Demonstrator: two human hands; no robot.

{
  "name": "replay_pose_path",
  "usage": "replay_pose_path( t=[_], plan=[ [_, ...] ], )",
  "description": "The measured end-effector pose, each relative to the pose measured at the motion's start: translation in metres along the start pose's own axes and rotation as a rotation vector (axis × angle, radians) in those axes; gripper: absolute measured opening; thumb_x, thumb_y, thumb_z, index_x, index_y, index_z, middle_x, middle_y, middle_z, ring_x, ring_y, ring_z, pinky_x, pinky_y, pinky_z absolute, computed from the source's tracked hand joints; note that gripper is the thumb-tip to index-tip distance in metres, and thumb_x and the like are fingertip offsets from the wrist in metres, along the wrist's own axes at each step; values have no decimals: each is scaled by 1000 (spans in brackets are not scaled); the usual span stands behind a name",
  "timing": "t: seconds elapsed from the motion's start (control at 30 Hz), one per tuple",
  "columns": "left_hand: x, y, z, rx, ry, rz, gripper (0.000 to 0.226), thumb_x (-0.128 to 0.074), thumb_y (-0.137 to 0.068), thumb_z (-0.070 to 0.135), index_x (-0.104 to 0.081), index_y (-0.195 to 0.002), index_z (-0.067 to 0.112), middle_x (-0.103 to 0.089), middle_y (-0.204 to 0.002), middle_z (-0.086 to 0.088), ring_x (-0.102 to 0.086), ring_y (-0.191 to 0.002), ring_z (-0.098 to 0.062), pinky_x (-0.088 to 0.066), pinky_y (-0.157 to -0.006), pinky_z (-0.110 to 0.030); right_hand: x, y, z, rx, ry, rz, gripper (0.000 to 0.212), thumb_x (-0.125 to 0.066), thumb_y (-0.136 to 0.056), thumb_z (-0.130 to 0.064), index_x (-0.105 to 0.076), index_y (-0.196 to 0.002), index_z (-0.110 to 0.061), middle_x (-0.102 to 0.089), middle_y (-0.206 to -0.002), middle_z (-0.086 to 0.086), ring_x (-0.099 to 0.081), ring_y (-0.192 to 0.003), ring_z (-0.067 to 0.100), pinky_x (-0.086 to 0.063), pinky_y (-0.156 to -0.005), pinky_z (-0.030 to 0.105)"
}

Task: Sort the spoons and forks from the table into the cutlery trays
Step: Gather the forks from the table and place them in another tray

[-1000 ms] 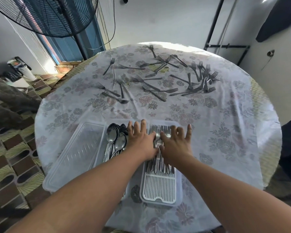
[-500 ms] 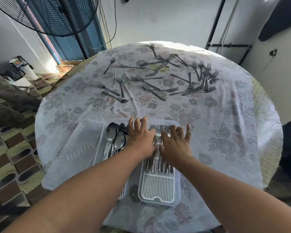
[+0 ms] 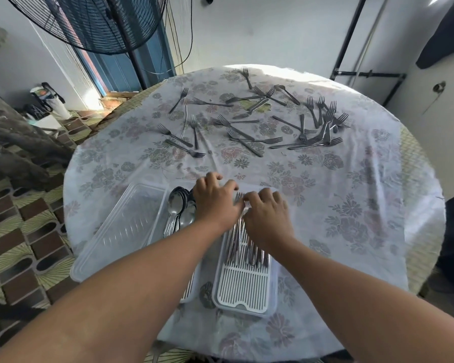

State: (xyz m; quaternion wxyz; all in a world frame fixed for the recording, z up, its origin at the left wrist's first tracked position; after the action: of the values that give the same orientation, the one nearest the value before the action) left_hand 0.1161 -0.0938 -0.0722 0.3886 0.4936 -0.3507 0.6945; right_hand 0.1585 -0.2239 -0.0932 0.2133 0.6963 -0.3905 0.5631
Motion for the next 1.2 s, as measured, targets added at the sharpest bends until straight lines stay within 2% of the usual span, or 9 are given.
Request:
replay_pose_path(
  t=[0.07,0.17,0.33,0.43,0.5,0.57,0.7,1.03,1.2],
  plan=[
    [11,-7,-4,61,36,65,36,-62,-92,51,-64,-119,27,-46,-128,-8,-38,-119,-29,-35,-98,-40,1,-9,-9,-17,-175,62,39,-51,-93,-23,-57,-131,-16,-61,-121,9,-51,-112,31,-39,-97,41],
    [22,-17,-20,184,213,36,26,-59,-93,37,-64,-113,21,-54,-120,-8,-49,-112,-29,-43,-85,-38,4,-21,-27,-237,-480,119,36,-52,-97,-23,-54,-133,-19,-60,-123,7,-53,-111,25,-42,-96,39],
    [44,-29,-63,192,403,24,10,-60,-92,30,-60,-84,25,-62,-83,5,-60,-79,-22,-42,-64,-30,-5,-45,-76,-396,-749,96,24,-51,-100,-26,-64,-119,-20,-66,-108,8,-59,-83,13,-47,-75,30],
    [58,-32,-95,130,423,0,12,-61,-93,31,-59,-83,25,-62,-77,8,-57,-71,-17,-42,-62,-30,-10,-49,-114,-435,-799,154,18,-52,-102,-24,-64,-113,-17,-68,-91,2,-60,-66,4,-37,-50,12],
    [64,-33,-116,84,422,-4,13,-61,-92,32,-60,-84,23,-65,-78,4,-60,-74,-21,-47,-64,-32,-12,-49,-137,-489,-855,205,14,-54,-103,-23,-64,-111,-16,-66,-83,-5,-57,-58,0,-34,-43,8],
    [70,-35,-135,53,439,-23,13,-61,-92,32,-61,-84,23,-66,-80,2,-62,-77,-24,-50,-66,-33,-17,-50,-160,-536,-907,236,10,-54,-104,-25,-62,-106,-20,-66,-83,-7,-62,-64,8,-40,-46,10],
    [76,-41,-159,5,457,-35,14,-61,-93,30,-59,-82,23,-64,-79,4,-61,-78,-23,-40,-63,-30,-29,-59,-190,-604,-950,272,7,-56,-98,-34,-61,-94,-32,-72,-87,-5,-71,-76,24,-59,-69,41],
    [85,-78,-202,51,501,-96,15,-60,-95,32,-65,-91,19,-65,-77,7,-63,-78,-20,-50,-69,-34,-49,-110,-216,-665,-979,253,15,-57,-99,-31,-63,-108,-21,-70,-90,-6,-66,-75,15,-50,-67,30],
    [83,-103,-236,95,446,-109,15,-59,-92,33,-63,-86,20,-65,-78,5,-60,-76,-21,-46,-64,-32,-66,-136,-224,-687,-976,230,15,-58,-100,-28,-61,-112,-19,-67,-82,-10,-60,-65,10,-40,-47,17]
  ],
)
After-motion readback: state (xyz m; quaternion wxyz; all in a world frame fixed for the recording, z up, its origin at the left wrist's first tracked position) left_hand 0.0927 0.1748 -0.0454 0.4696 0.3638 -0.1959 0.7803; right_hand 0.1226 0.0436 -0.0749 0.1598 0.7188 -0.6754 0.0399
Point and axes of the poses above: each hand's wrist, its own y-axis away from the middle knuckle, its own x-axis out of the back of the hand, z = x × y, the point moved 3 cm from there along -y, towards the middle knuckle
